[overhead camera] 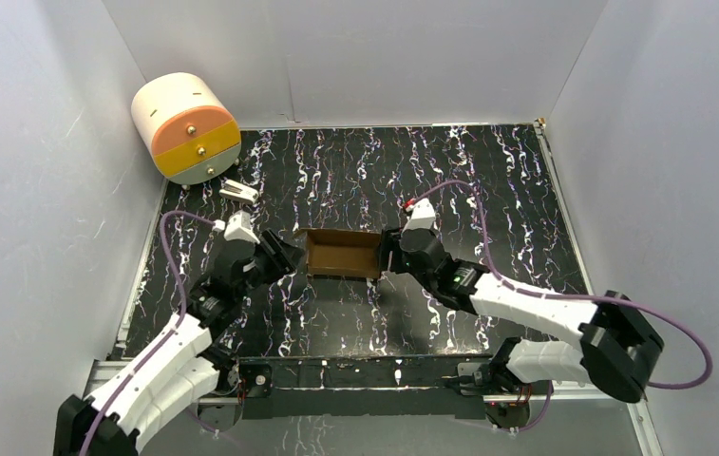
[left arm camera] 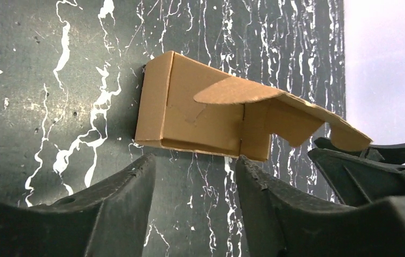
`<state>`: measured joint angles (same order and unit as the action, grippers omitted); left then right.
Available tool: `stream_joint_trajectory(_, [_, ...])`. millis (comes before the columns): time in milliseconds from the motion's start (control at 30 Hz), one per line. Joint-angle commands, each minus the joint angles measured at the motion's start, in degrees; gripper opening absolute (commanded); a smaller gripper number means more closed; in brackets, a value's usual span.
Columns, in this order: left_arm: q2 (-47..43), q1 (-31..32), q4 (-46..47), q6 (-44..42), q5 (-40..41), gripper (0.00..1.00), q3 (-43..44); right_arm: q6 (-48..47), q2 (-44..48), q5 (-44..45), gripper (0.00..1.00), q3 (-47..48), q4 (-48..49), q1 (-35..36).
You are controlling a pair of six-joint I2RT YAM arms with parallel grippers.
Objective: Fold the paper box
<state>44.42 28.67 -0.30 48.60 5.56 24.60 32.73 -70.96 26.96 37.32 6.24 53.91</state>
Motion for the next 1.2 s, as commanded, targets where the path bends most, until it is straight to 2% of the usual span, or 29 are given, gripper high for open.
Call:
stream_joint_trajectory(0, [-7.65, -0.10, -9.42, -0.99, 0.68, 0.58, 2.65, -6.10, 7.49, -2.60, 0.72, 0.37, -1.27, -0.04])
stream_joint_trajectory(133, [-12.23, -0.10, -17.72, -3.95, 2.80, 0.71, 7.96, -8.99, 11.82, -2.33, 0.77, 4.26, -8.26, -0.04])
stream_joint_trajectory(233, [-10.45, -0.18, -20.00, -7.05, 4.77, 0.75, 13.85, -11.19, 11.65, -1.07, 0.79, 9.73, -12.88, -0.03])
stream_joint_trajectory(467, [5.01, -0.18, -21.96, -14.80, 10.41, 0.76, 28.71, -14.09, 5.51, 2.21, 0.78, 20.87, -17.56, -1.10])
stream_joint_trajectory(667, [17.20, -0.14, -17.76, -18.76, 7.64, 0.74, 34.48, -14.04, -1.06, 0.32, 0.76, 25.01, -19.10, -4.21])
stream_joint_trajectory(867, [24.19, -0.14, -15.04, -18.53, 2.67, 0.70, 32.87, -12.84, -4.04, -3.13, 0.74, 21.27, -15.45, -4.25])
stream_joint_trajectory(1167, [22.73, -0.16, -10.92, -15.97, -0.43, 0.63, 21.50, -10.96, -2.07, -6.98, 0.70, 13.59, -12.36, -4.25])
